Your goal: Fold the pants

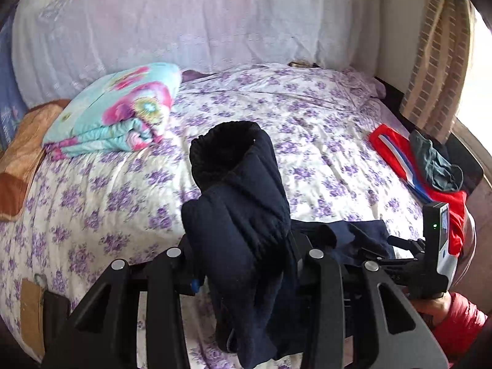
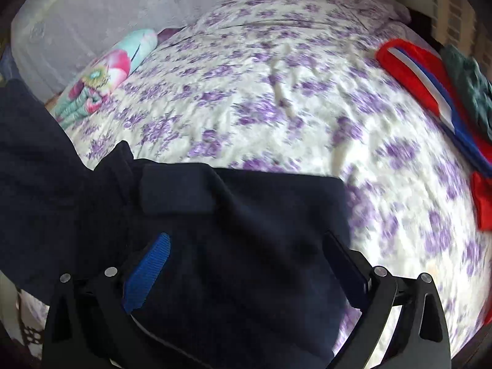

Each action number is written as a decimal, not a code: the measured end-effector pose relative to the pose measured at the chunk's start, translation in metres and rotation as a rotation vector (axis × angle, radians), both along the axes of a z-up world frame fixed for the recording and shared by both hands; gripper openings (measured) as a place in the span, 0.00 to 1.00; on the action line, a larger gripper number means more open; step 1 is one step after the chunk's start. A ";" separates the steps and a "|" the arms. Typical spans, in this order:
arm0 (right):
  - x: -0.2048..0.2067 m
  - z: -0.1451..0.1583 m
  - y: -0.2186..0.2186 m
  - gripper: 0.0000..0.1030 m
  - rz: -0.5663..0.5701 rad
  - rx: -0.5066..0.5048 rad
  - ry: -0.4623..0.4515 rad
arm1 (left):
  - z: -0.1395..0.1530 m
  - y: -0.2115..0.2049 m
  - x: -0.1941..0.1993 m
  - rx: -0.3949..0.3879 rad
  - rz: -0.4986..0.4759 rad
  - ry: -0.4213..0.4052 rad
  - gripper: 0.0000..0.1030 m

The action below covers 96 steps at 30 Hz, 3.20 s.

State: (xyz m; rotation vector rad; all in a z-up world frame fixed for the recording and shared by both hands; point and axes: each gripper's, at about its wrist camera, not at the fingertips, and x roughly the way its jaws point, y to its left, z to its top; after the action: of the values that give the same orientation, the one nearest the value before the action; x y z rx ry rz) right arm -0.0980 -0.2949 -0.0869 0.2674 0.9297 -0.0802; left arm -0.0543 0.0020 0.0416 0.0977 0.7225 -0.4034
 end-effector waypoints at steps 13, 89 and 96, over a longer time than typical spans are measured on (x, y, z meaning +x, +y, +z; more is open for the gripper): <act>-0.129 -0.008 -0.137 0.97 -0.456 0.288 -0.058 | -0.061 -0.204 -0.049 0.166 -0.490 -0.015 0.36; 0.044 -0.030 -0.052 0.97 0.258 0.409 0.122 | -0.187 -0.071 0.106 -0.103 -0.004 0.621 0.96; 0.037 -0.034 -0.054 0.97 0.249 0.385 0.069 | -0.176 -0.082 0.103 -0.021 -0.170 0.473 0.83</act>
State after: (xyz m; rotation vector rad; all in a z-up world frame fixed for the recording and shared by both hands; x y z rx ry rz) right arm -0.0607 -0.3487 -0.1210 0.5044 1.0373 0.3244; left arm 0.0490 -0.0799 -0.1348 0.0434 1.1802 -0.6059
